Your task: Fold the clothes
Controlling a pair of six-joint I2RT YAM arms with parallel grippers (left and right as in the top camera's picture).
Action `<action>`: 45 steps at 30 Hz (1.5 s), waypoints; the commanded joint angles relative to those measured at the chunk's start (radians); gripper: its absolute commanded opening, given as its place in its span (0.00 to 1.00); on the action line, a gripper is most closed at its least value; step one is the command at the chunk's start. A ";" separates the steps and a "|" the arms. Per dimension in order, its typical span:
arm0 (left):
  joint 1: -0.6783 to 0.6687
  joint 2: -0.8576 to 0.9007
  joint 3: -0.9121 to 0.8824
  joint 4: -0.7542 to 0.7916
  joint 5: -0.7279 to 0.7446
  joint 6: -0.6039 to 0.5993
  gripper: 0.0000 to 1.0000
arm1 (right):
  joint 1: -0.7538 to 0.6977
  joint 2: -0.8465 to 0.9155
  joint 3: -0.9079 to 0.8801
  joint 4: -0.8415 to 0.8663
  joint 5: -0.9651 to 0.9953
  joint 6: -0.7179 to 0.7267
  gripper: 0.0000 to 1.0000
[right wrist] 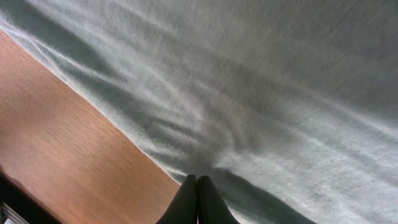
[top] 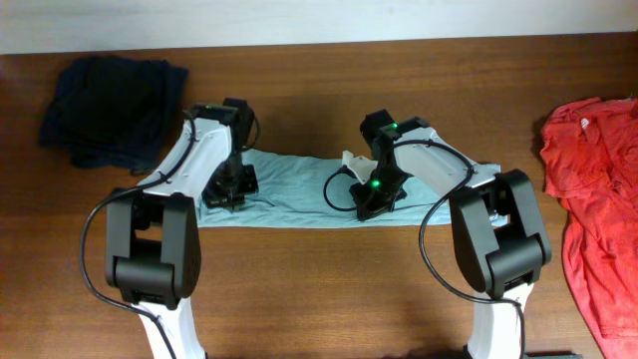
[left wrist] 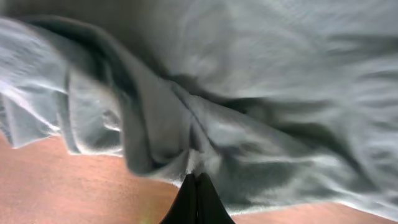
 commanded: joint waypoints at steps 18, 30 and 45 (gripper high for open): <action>0.005 -0.027 -0.074 0.042 -0.094 -0.003 0.11 | 0.007 -0.006 -0.003 -0.001 0.006 0.006 0.05; 0.003 -0.027 0.035 0.083 -0.094 -0.002 0.11 | 0.007 -0.006 -0.003 0.000 0.006 0.006 0.05; 0.002 -0.025 0.161 0.058 0.170 0.064 0.20 | 0.006 -0.006 0.005 0.046 0.006 0.007 0.08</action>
